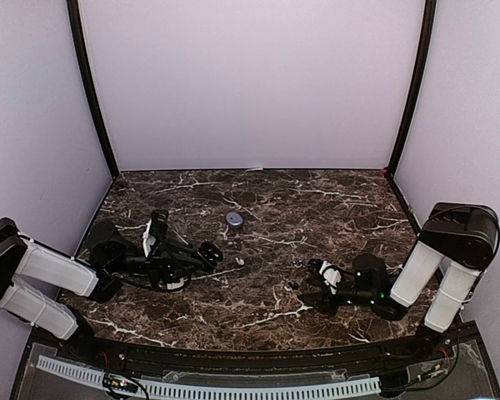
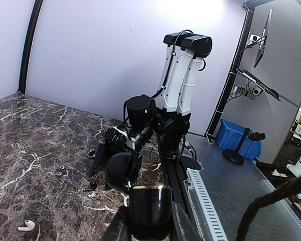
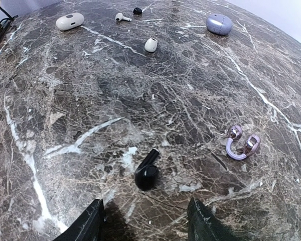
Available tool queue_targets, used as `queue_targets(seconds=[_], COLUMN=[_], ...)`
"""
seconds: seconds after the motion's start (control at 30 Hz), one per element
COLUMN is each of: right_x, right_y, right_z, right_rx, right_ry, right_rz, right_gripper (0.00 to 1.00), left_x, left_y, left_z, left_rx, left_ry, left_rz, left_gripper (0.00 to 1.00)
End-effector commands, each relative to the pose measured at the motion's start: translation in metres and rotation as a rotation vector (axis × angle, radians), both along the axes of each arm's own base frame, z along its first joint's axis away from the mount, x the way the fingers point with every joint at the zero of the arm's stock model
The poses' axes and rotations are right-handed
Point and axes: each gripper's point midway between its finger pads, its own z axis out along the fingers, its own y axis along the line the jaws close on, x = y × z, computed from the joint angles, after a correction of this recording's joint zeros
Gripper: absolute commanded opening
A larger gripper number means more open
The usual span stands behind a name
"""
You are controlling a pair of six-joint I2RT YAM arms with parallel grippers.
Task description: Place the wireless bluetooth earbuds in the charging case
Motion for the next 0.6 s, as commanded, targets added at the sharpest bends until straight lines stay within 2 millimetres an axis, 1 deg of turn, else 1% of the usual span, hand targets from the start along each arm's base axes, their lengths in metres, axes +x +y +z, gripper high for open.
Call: queue_targets(seconds=[0.0,0.33,0.57], right_x=[0.0046,0.0071,0.0103], right_y=[0.0007,0.0013,0.0046], right_z=[0.0034,-0.0020,-0.0040], right_rx=[0.031,0.004,-0.001], right_ry=[-0.021,-0.015,-0.022], right_rz=[-0.034,-0.043,-0.039], right_gripper=[0.56,0.54,0.50], left_x=[-0.0033,-0.0017,-0.0013], left_y=[0.0004,-0.0011,-0.0017], left_z=[0.0087,0.0070,0.0055], left_rx=[-0.017,-0.011,-0.008], left_ry=[-0.044,-0.044,-0.045], left_rz=[-0.012,-0.014,-0.017], left_gripper=[0.24,0.23,0.23])
